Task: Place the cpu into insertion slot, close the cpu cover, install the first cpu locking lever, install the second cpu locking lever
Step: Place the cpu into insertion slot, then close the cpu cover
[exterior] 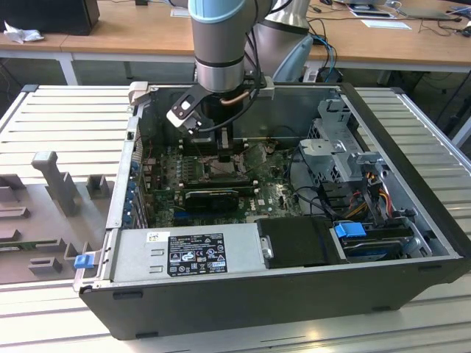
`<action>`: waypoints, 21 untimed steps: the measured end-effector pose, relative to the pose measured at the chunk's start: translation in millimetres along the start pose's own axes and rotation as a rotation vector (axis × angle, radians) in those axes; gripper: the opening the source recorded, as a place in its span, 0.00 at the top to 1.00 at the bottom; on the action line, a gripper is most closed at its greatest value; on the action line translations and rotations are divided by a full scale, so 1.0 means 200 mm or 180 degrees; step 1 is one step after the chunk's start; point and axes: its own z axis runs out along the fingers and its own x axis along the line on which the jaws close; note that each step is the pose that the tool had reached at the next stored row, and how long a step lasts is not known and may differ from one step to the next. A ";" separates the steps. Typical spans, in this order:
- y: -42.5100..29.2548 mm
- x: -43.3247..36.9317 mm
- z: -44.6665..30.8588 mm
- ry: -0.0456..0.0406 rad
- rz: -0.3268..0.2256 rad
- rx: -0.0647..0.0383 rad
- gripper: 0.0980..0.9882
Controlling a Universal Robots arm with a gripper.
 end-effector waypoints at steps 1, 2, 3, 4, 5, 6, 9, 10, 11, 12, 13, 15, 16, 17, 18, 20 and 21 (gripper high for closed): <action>0.000 0.000 -0.006 0.0000 0.0000 0.0000 0.99; 0.001 0.000 -0.015 -0.0001 0.0000 0.0000 0.99; 0.007 0.001 -0.015 0.0000 -0.0001 0.0004 0.99; 0.030 0.001 -0.014 -0.0001 0.0000 0.0024 0.99; 0.051 0.001 -0.012 -0.0002 0.0000 0.0030 0.99; 0.051 0.001 -0.015 -0.0002 0.0000 0.0030 0.99; 0.053 0.002 -0.040 -0.0001 0.0000 0.0030 0.99; 0.053 0.002 -0.046 -0.0002 0.0000 0.0030 0.99; 0.054 0.002 -0.047 -0.0001 0.0000 0.0030 0.99; 0.054 0.002 -0.047 -0.0001 0.0000 0.0030 0.99; 0.057 0.001 -0.047 -0.0001 0.0001 0.0030 0.99; 0.069 0.001 -0.047 -0.0002 0.0006 0.0030 0.99; 0.100 0.002 -0.044 -0.0002 0.0007 0.0031 0.99; 0.103 0.002 -0.050 -0.0003 0.0007 0.0032 0.99; 0.106 0.003 -0.092 -0.0002 0.0007 0.0032 0.99; 0.110 0.003 -0.110 -0.0002 0.0006 0.0032 0.99; 0.131 0.004 -0.108 -0.0001 0.0007 0.0032 0.99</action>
